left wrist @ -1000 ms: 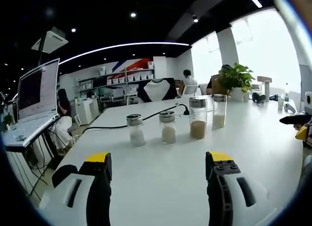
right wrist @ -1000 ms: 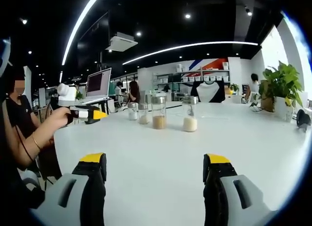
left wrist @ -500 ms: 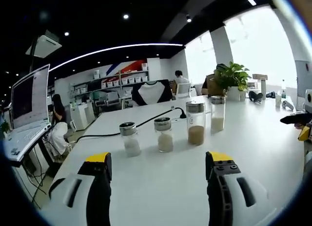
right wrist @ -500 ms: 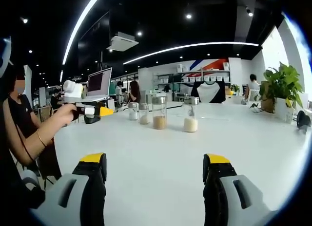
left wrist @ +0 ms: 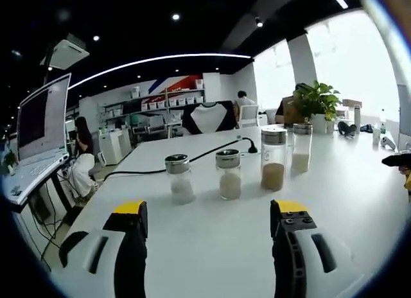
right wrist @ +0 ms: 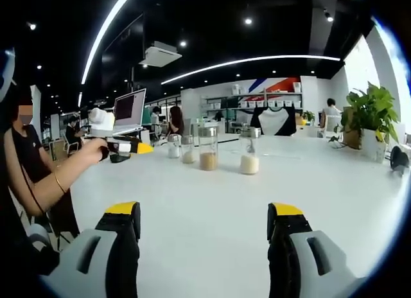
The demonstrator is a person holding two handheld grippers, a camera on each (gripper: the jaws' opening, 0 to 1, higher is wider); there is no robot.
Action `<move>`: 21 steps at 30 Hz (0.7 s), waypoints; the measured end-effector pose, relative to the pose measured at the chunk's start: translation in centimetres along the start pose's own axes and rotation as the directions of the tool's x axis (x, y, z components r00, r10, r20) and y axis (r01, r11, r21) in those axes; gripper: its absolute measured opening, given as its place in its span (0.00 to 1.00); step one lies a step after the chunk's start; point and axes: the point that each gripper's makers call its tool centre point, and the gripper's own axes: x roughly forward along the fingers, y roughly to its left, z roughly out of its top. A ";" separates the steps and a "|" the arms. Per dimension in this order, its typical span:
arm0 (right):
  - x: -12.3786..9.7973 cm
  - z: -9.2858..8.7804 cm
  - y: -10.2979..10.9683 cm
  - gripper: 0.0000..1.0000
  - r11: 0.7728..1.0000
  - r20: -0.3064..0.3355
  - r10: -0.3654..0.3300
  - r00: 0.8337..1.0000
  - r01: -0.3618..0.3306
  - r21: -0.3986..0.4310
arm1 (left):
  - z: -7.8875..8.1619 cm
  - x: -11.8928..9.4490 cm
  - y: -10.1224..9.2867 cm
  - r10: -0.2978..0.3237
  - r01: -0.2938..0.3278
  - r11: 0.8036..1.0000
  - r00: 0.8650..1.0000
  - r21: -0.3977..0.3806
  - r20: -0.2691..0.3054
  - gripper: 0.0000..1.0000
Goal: Rotate the seasoning bottle until the label or dispensing opening points toward the visible target arrow and the bottle remains upright within the marked orientation range
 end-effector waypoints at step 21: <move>-0.3 0.3 0.1 0.82 1.000 0.003 -0.006 1.000 0.006 0.002 | 2.3 2.6 2.4 0.035 -0.035 0.999 0.999 0.002 0.037 0.82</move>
